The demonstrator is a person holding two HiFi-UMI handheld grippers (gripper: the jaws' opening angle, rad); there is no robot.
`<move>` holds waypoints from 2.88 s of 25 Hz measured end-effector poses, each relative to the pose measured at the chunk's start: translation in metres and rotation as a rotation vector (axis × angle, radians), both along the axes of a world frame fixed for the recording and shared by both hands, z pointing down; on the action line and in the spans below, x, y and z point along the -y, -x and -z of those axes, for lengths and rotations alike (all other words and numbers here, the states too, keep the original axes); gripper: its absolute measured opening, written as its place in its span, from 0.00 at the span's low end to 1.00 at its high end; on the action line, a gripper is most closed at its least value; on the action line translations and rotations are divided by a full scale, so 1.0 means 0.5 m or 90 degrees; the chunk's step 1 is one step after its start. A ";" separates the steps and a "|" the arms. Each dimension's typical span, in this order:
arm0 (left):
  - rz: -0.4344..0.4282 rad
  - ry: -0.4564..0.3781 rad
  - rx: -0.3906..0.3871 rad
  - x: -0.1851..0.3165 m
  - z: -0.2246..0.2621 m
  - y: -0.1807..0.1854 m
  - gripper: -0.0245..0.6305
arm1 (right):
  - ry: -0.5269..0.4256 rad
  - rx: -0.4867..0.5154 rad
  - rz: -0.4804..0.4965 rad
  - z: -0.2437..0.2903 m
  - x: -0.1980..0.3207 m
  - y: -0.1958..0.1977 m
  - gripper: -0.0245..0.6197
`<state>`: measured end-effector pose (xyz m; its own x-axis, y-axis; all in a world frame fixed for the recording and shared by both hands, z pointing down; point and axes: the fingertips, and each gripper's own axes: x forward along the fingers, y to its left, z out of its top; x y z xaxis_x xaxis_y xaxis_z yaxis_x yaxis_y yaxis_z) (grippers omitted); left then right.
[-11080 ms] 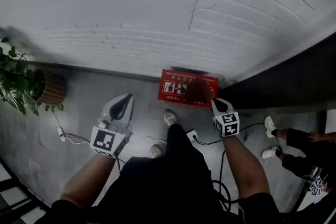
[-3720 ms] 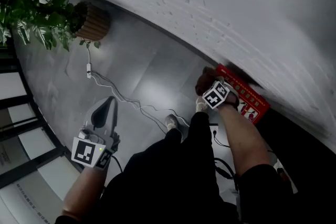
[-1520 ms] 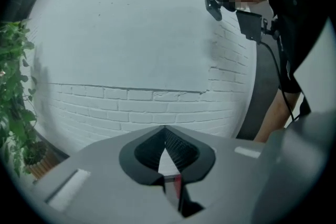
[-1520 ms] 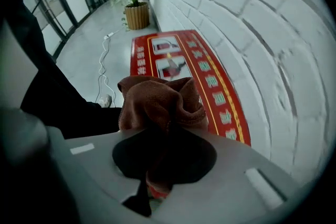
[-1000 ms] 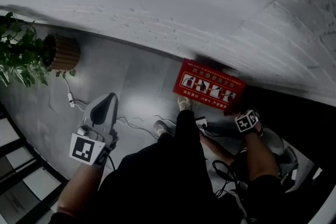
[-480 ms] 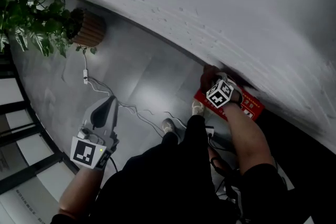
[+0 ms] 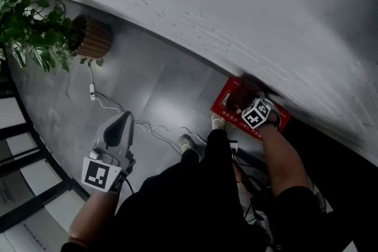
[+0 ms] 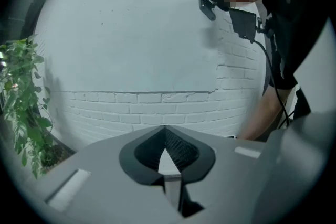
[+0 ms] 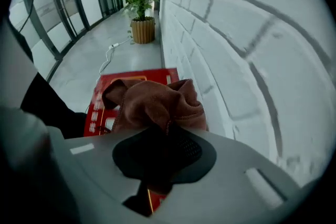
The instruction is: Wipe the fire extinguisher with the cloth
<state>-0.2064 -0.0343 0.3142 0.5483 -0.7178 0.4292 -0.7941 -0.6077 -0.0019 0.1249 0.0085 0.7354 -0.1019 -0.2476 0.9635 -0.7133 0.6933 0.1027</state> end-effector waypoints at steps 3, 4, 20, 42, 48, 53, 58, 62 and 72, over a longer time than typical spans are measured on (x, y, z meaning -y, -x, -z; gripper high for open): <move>-0.026 -0.015 -0.017 0.016 0.016 -0.038 0.04 | 0.028 -0.040 -0.037 -0.001 -0.114 -0.119 0.12; -0.034 -0.019 -0.021 0.022 0.018 -0.049 0.04 | 0.042 -0.051 -0.062 -0.002 -0.156 -0.158 0.12; -0.015 -0.019 -0.054 0.032 0.010 -0.001 0.04 | 0.043 0.001 0.011 0.058 -0.216 0.001 0.12; -0.037 -0.011 -0.014 -0.017 0.024 0.024 0.04 | 0.093 -0.037 0.051 -0.020 -0.254 0.069 0.12; -0.107 0.001 -0.042 -0.009 0.004 -0.072 0.04 | 0.152 -0.099 -0.079 -0.018 -0.431 -0.132 0.12; -0.142 -0.018 -0.053 0.009 0.020 -0.130 0.04 | 0.246 -0.125 -0.237 -0.020 -0.553 -0.252 0.12; -0.136 -0.031 -0.051 0.022 0.036 -0.132 0.04 | 0.079 -0.027 -0.194 0.056 -0.429 -0.192 0.12; -0.104 -0.023 -0.050 0.023 0.029 -0.114 0.04 | -0.024 0.042 -0.118 0.100 -0.256 -0.071 0.12; -0.028 -0.017 -0.036 -0.006 0.021 -0.025 0.04 | 0.045 0.034 -0.222 0.012 -0.158 -0.049 0.13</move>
<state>-0.1939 -0.0310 0.3038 0.6017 -0.7037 0.3778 -0.7665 -0.6418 0.0255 0.1494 0.0876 0.7292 -0.0746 -0.2091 0.9750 -0.9111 0.4118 0.0186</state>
